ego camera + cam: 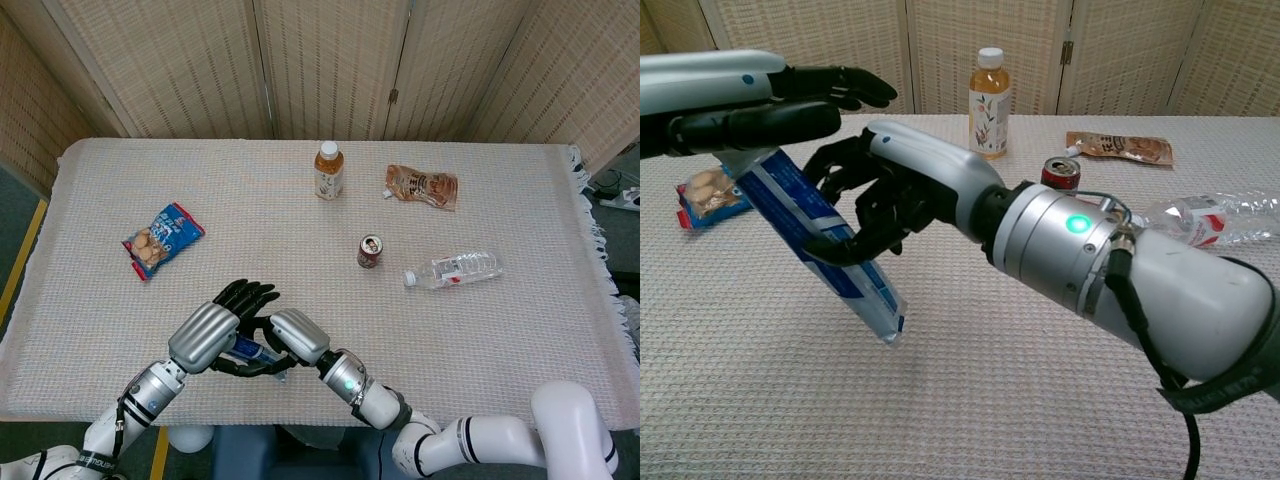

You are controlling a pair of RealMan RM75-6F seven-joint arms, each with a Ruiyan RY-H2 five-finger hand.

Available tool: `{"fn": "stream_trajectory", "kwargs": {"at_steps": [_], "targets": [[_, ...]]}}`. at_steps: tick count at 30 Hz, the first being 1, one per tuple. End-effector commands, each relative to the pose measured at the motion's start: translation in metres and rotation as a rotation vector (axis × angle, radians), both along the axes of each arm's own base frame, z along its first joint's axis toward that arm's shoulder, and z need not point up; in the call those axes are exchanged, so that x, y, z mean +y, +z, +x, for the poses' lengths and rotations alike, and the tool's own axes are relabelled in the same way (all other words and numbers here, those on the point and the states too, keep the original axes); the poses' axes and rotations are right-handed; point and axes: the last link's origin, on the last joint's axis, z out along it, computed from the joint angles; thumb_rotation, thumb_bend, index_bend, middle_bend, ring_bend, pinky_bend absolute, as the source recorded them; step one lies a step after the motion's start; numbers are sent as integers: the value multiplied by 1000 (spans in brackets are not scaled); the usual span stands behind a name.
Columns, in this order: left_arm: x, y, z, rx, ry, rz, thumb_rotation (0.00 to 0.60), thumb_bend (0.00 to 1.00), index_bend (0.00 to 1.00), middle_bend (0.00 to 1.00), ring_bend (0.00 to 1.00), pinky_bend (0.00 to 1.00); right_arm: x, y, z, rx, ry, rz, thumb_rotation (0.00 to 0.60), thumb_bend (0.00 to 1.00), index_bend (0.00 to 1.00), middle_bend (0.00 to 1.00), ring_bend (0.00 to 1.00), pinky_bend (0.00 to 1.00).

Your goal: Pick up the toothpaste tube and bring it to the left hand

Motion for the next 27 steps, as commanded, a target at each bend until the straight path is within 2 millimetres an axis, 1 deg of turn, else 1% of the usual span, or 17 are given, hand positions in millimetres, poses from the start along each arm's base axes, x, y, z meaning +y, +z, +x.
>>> {"fn": "stream_trajectory", "kwargs": {"at_steps": [1, 6, 13, 17, 20, 22, 23, 25, 26, 27], "targets": [[3, 6, 0, -28, 11, 17, 47, 128, 34, 84, 29, 0, -1, 1, -7, 36, 7, -4, 600, 1000, 692, 634, 762, 705], [7, 17, -7, -67, 39, 40, 45, 129, 32, 84, 30, 0, -8, 9, -24, 145, 39, -37, 600, 1000, 693, 634, 764, 705], [11, 22, -26, -51, 95, 54, 45, 130, 28, 84, 30, 0, -26, 29, -50, 445, 139, -122, 600, 1000, 692, 625, 742, 697], [11, 24, -35, -43, 122, 62, 42, 129, 29, 84, 30, 0, -36, 34, -62, 632, 177, -150, 600, 1000, 692, 595, 698, 662], [11, 26, -41, -38, 137, 76, 45, 130, 29, 84, 29, 0, -40, 32, -69, 737, 187, -181, 600, 1000, 668, 555, 671, 618], [12, 27, -45, -34, 149, 82, 46, 129, 28, 84, 30, 0, -41, 29, -71, 781, 183, -192, 600, 1000, 625, 523, 657, 585], [12, 28, -47, -30, 156, 87, 46, 129, 28, 84, 30, 0, -42, 26, -73, 804, 177, -192, 600, 1000, 581, 499, 630, 559], [12, 28, -52, -22, 167, 97, 45, 129, 28, 84, 30, 0, -43, 22, -74, 832, 166, -187, 600, 1000, 487, 436, 543, 495], [13, 29, -54, -18, 176, 102, 45, 129, 28, 84, 30, 0, -43, 20, -75, 848, 161, -182, 600, 1000, 422, 384, 487, 448], [13, 29, -56, -17, 182, 105, 45, 129, 27, 84, 30, 0, -43, 18, -76, 859, 156, -174, 600, 979, 318, 300, 415, 377]]}}
